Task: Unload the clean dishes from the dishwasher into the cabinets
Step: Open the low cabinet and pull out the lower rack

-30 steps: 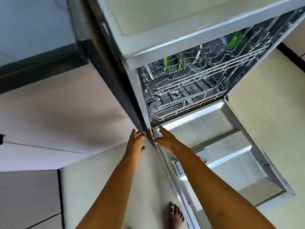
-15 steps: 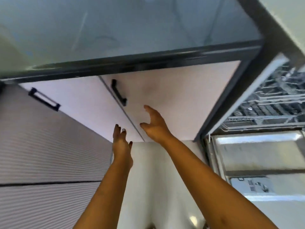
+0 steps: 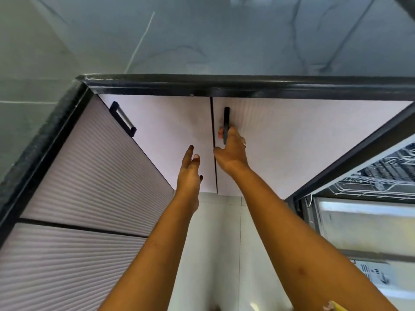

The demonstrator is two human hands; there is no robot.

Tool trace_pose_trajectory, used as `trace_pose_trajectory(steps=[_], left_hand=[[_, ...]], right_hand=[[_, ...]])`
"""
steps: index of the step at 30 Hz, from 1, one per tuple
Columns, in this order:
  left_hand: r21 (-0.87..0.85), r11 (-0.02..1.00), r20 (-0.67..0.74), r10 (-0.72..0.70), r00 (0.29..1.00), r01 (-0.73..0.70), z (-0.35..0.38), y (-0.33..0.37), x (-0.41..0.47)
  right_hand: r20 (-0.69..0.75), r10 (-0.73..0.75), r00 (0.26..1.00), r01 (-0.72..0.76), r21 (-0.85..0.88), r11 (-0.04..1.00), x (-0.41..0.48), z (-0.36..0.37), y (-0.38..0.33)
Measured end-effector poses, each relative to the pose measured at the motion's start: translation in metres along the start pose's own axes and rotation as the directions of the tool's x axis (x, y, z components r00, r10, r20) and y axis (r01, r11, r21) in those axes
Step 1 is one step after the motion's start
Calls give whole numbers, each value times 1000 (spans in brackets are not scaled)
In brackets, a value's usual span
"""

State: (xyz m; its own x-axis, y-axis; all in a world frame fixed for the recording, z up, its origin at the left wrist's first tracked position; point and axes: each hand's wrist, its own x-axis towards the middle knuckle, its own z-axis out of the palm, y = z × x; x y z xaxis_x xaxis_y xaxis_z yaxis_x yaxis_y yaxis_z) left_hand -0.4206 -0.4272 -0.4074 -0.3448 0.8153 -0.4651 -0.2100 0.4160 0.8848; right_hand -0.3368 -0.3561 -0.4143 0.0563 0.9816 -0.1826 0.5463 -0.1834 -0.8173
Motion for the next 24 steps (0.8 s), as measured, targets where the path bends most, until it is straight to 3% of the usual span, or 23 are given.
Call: trace_pose_trajectory(steps=[7, 17, 21, 24], left_hand=[[22, 999, 21, -26, 999, 26, 15, 0, -4], [-32, 991, 91, -128, 988, 131, 34, -4, -29], [81, 976, 114, -210, 971, 202, 29, -11, -53], [155, 947, 166, -305, 938, 281, 32, -17, -80]], right_hand=[[25, -107, 994, 107, -31, 994, -29, -8, 17], [98, -122, 988, 118, 44, 992, -89, -23, 49], [63, -132, 989, 120, 164, 979, -130, -35, 72], [36, -32, 999, 18, 329, 944, -165, -48, 84]])
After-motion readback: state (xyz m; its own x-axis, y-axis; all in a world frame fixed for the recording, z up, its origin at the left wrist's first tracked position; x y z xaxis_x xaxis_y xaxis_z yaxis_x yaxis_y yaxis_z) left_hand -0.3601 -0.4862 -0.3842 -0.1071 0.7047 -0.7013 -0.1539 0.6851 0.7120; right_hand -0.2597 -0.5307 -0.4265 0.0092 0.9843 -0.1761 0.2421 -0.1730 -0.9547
